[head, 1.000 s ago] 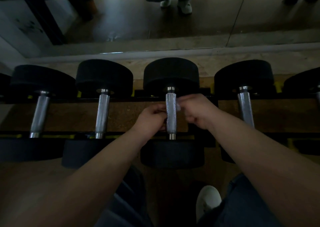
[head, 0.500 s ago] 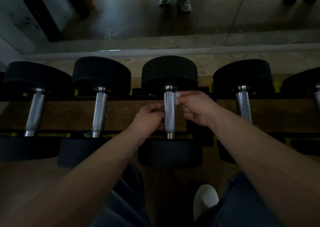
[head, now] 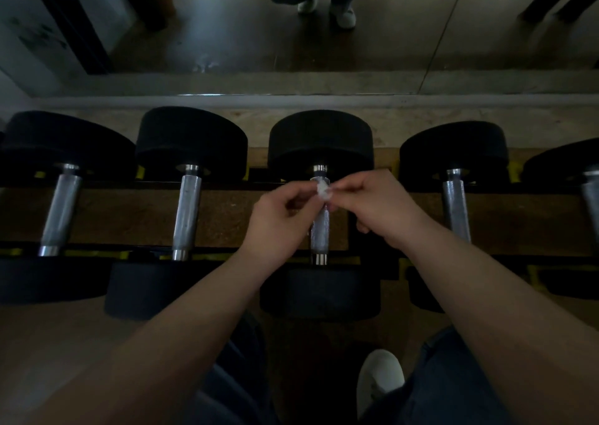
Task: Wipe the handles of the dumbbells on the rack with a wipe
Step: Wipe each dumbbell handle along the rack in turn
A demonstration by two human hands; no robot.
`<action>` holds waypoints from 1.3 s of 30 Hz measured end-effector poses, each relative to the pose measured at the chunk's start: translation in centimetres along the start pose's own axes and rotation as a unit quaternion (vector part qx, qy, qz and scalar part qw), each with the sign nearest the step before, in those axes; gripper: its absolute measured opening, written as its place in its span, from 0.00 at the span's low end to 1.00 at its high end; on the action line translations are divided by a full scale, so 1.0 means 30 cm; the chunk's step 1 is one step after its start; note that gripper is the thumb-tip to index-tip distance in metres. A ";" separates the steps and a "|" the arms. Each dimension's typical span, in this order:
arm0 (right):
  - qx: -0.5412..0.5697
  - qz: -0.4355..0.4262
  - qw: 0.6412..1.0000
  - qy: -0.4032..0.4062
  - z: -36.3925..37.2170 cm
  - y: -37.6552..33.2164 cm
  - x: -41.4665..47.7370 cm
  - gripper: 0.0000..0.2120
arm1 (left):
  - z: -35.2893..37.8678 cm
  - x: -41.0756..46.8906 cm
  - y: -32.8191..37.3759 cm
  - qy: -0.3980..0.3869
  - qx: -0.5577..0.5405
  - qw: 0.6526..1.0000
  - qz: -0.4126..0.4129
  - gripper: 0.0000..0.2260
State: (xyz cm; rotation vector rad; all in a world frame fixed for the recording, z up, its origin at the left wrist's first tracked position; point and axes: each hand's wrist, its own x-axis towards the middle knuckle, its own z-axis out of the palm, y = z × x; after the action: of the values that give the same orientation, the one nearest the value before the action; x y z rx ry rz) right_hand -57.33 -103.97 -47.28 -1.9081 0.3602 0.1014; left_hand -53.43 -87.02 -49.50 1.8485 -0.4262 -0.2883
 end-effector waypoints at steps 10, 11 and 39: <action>-0.117 -0.004 0.991 0.065 0.008 0.024 0.054 0.09 | -0.009 0.104 -0.040 0.073 0.118 0.990 -0.013 0.06; -0.123 -0.001 0.990 0.064 0.008 0.028 0.057 0.07 | -0.017 0.097 -0.041 0.039 0.154 0.987 0.006 0.07; -0.069 0.168 0.980 -0.086 -0.010 0.011 0.079 0.18 | -0.050 0.108 -0.105 -0.243 0.159 0.931 -0.222 0.06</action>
State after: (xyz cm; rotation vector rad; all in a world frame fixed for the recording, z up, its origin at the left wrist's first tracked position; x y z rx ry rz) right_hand -55.20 -104.82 -48.05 -1.9417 0.5678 0.5251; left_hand -49.43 -86.26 -51.99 2.1793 -0.4000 -1.0559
